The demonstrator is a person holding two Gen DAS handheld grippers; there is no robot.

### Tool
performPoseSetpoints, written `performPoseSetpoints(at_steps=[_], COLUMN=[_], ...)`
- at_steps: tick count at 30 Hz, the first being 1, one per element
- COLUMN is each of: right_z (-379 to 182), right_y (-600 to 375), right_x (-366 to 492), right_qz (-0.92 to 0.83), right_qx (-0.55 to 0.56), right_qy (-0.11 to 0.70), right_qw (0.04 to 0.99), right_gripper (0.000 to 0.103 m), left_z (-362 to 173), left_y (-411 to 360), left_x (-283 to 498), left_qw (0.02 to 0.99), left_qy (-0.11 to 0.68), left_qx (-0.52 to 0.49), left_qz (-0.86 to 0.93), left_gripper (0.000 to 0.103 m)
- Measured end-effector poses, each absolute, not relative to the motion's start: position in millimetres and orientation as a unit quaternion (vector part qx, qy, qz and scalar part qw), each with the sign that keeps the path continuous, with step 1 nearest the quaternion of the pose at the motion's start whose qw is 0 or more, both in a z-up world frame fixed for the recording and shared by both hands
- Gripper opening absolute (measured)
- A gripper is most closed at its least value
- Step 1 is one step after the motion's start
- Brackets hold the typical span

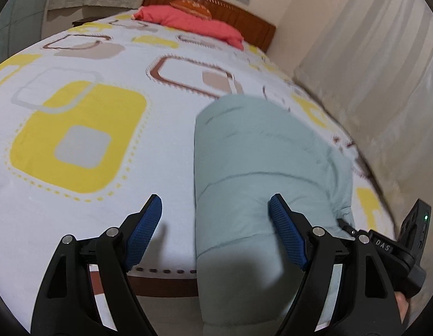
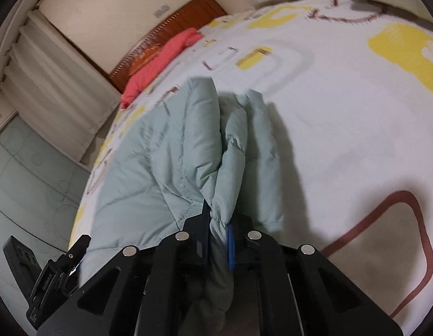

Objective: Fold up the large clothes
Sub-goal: 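Grasp the folded jacket bundle with the right gripper while the left gripper presses it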

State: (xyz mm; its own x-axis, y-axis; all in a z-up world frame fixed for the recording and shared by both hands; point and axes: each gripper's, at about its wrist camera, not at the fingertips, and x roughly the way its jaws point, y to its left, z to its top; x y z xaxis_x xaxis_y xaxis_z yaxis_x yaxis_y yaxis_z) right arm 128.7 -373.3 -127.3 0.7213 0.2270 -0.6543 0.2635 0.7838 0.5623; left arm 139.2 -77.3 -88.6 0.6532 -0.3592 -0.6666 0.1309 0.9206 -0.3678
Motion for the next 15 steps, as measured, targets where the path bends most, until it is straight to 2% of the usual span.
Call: performPoseSetpoints(at_steps=[7,8,9,10,14,15], right_z=[-153,-153,-151,-148,-126,-121], right_y=[-390,-391,-391,-391,-391,-390], right_x=[129,129,129,128,111,103], right_qz=[-0.016,-0.015,-0.013,-0.011,-0.005,-0.001], right_qx=[0.343,0.346,0.346,0.346,0.354,0.358], right_qy=[0.377,0.379,0.381,0.383,0.376,0.37], right_qw=[0.86,0.858,0.857,0.857,0.856,0.857], right_gripper=[0.007,0.008,0.008,0.01,0.013,0.023], left_z=[-120,-119,-116,-111,-89,-84], left_y=[-104,-104,-103,-103,-92,-86], left_x=[152,153,152,148,130,124], left_qw=[0.884,0.883,0.884,0.886,0.899,0.899], left_qy=[0.431,0.432,0.429,0.425,0.397,0.391], left_qx=[-0.12,-0.121,-0.119,-0.114,-0.117,-0.131], left_qz=[-0.139,-0.139,-0.142,-0.145,-0.145,-0.148], left_gripper=[0.077,0.077,0.072,0.068,0.068,0.068])
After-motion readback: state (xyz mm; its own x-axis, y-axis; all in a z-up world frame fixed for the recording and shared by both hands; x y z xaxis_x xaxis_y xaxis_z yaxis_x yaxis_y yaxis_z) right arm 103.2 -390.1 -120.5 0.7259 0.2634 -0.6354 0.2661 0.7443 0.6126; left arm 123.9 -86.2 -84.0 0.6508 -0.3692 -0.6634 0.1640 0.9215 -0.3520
